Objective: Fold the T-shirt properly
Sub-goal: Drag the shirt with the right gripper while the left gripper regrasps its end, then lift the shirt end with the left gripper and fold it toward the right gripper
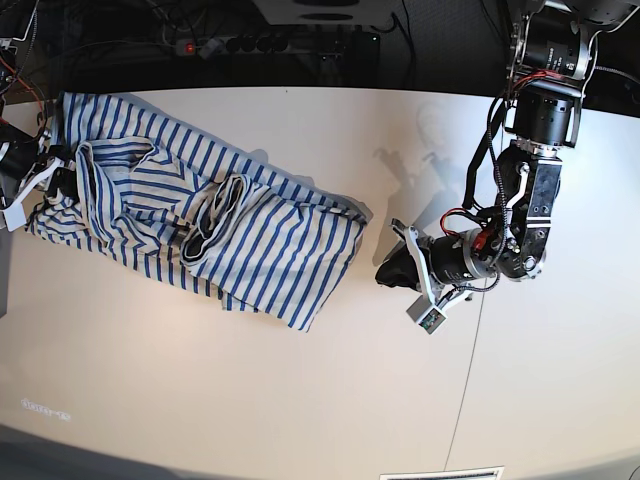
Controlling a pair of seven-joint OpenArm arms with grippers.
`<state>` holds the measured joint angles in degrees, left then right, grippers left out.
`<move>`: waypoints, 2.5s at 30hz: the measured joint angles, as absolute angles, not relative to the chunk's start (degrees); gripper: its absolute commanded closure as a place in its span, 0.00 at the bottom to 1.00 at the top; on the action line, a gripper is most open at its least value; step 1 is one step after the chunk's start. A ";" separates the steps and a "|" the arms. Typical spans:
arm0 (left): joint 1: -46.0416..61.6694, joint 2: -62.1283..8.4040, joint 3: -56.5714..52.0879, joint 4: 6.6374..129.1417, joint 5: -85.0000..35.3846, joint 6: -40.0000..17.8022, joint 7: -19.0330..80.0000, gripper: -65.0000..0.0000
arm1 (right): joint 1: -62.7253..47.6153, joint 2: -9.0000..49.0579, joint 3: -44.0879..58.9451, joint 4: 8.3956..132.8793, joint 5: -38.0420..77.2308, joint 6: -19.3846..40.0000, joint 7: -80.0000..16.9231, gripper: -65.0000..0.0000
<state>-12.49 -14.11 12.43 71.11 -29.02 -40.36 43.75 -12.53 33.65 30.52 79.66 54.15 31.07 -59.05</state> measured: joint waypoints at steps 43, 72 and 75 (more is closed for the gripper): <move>-5.72 2.90 20.40 65.71 -29.71 -40.45 42.59 0.97 | -12.51 35.24 27.81 105.06 65.25 31.46 -64.77 1.00; -3.01 8.23 20.58 69.06 -34.48 -40.27 48.95 0.97 | -6.33 34.17 2.85 106.87 37.10 31.42 -57.91 1.00; -2.85 7.94 20.60 73.91 -35.83 -39.90 49.32 0.97 | -6.35 34.17 2.85 106.89 35.38 31.42 -56.97 1.00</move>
